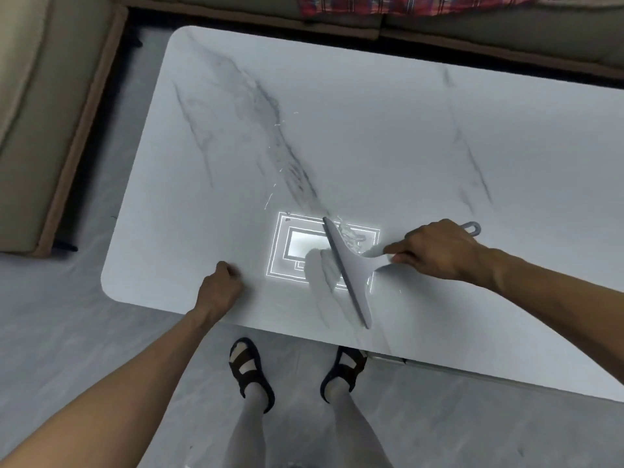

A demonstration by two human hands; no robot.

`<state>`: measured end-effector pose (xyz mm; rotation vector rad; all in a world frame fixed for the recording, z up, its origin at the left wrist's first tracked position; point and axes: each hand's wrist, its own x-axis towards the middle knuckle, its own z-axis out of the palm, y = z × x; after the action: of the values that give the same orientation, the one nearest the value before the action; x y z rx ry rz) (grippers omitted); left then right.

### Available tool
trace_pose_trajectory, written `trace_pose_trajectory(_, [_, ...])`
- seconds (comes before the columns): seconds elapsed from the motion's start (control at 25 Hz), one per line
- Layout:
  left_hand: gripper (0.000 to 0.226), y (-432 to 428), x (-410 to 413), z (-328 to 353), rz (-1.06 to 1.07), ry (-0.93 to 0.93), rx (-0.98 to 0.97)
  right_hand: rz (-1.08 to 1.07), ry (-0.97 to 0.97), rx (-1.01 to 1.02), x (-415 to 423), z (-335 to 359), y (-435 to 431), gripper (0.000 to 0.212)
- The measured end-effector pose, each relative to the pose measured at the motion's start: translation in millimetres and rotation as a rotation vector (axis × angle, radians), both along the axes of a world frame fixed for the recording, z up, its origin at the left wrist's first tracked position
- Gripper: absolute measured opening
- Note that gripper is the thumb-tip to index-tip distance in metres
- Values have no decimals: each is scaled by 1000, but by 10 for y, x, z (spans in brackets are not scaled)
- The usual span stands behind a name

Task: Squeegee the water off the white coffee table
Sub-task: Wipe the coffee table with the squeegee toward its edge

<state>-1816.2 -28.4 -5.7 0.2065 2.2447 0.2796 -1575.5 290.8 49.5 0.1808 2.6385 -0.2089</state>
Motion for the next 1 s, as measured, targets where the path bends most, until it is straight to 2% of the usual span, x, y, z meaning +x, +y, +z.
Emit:
trace_pose_trajectory(0.2, [29,-394,-246,247,332,113,82,233,-6,-215,-1020,-95,-1042,35])
trace_pose_trajectory(0.36, [34,-855,-641,179,396,233,50,349,-80,-309,-1891,-389,-1913,40])
trace_pose_trajectory(0.52, [33,-1043,-975,46,444,218,2,380,-65,-298,-2444,-562,-2245,39])
trace_pose_trajectory(0.6, [36,-1010,-1138,-33,425,158,19,329,-38,-280,-2647,-614,-2134,38])
trace_pose_trajectory(0.76, [39,-665,-1284,-147,297,81,90,67,-11,-254,-2700,-601,-1415,34])
trace_pose_trajectory(1.0, [33,220,-1100,-143,98,88,184,-228,-58,-174,-1845,-449,-143,33])
